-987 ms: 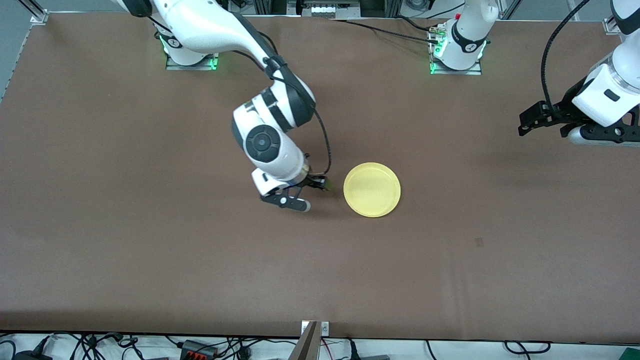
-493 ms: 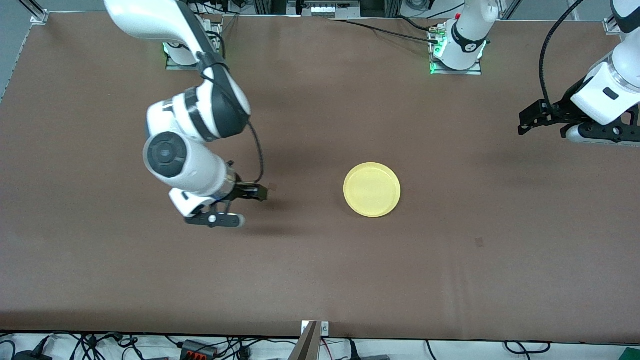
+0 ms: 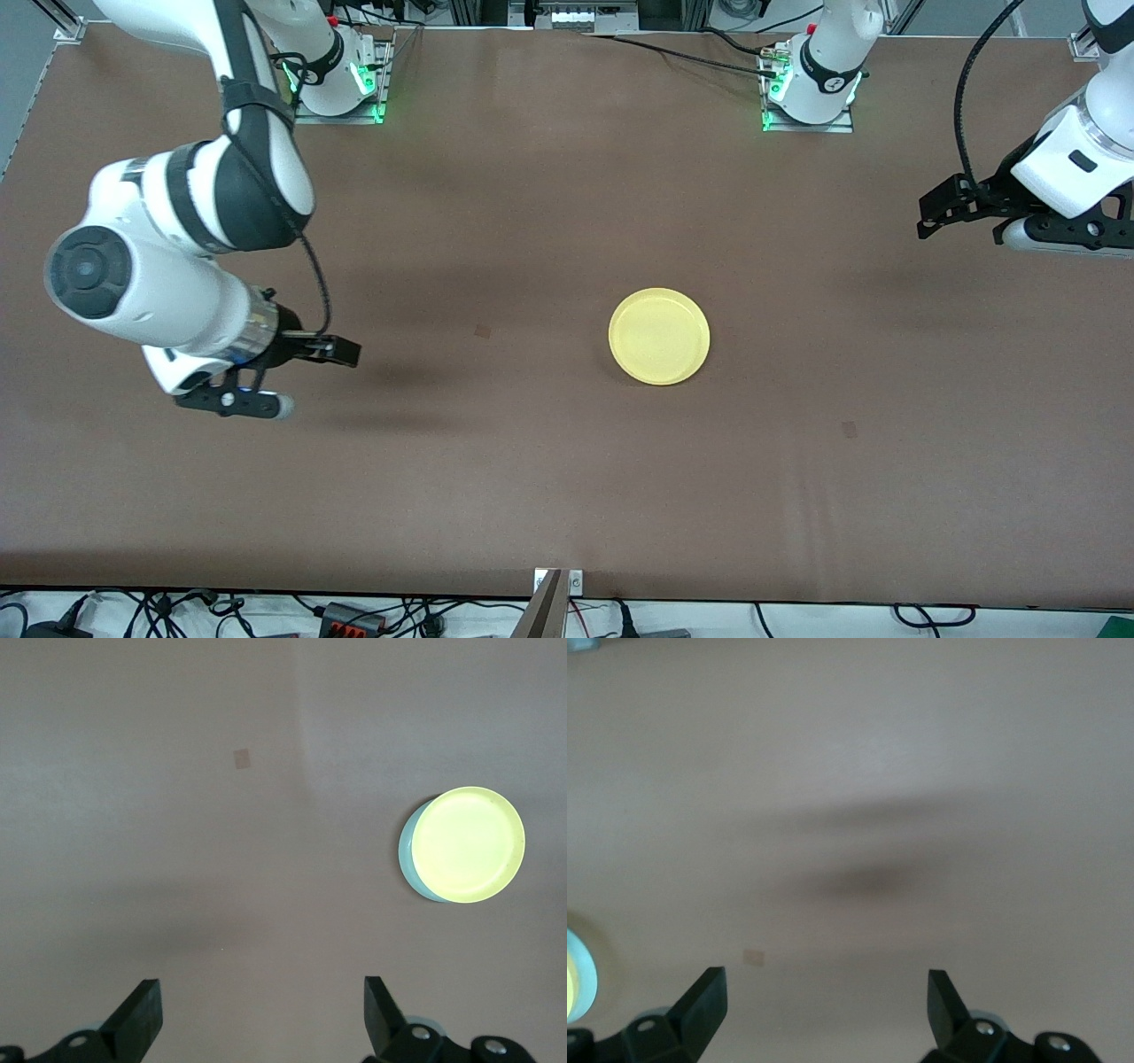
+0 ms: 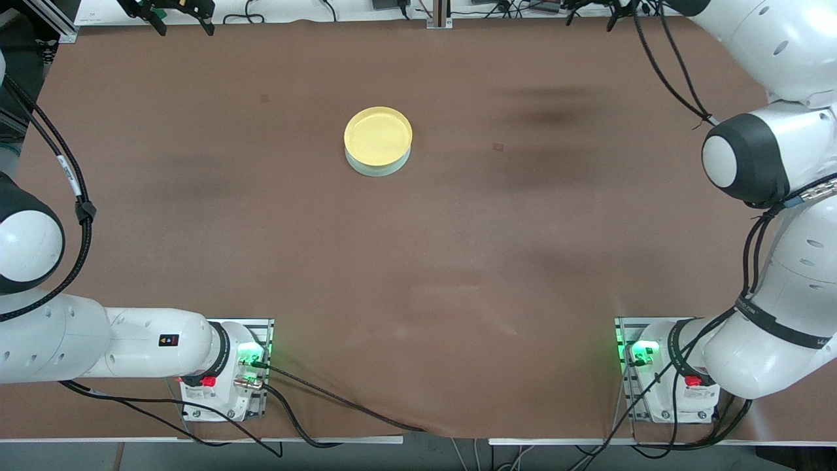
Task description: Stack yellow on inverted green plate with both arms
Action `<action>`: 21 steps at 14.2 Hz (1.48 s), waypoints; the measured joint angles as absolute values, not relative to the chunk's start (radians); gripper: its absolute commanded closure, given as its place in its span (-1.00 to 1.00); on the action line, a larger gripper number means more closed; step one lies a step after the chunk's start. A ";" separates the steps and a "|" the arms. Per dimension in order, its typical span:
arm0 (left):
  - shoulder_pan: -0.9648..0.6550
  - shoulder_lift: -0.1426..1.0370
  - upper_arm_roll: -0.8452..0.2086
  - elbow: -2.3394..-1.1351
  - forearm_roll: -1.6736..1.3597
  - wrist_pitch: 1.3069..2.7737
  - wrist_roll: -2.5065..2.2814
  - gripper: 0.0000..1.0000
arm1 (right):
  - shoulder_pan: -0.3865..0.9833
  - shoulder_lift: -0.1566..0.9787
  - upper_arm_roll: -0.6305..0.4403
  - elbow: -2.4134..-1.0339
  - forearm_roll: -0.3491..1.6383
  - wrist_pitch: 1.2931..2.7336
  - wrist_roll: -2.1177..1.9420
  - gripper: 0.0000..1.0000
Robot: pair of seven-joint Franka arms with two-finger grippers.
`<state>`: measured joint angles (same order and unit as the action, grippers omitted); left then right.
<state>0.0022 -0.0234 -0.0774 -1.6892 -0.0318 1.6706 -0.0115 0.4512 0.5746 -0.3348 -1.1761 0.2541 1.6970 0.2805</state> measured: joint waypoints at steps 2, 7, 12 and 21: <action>0.000 -0.023 -0.094 -1.689 -0.005 1.671 -0.012 -1.00 | 0.400 0.554 -0.319 -1.176 0.229 1.697 0.261 -1.00; 0.001 -0.023 -0.100 -1.688 0.002 1.671 -0.012 -1.00 | 0.175 0.432 -0.122 -1.213 0.082 1.694 0.206 -1.00; 0.009 -0.023 -0.097 -1.688 0.002 1.670 -0.012 -1.00 | 0.009 0.297 -0.079 -1.307 0.062 1.683 0.004 -1.00; 0.011 -0.023 -0.097 -1.688 0.002 1.669 -0.012 -1.00 | -0.062 0.225 -0.021 -1.341 0.027 1.659 -0.033 -1.00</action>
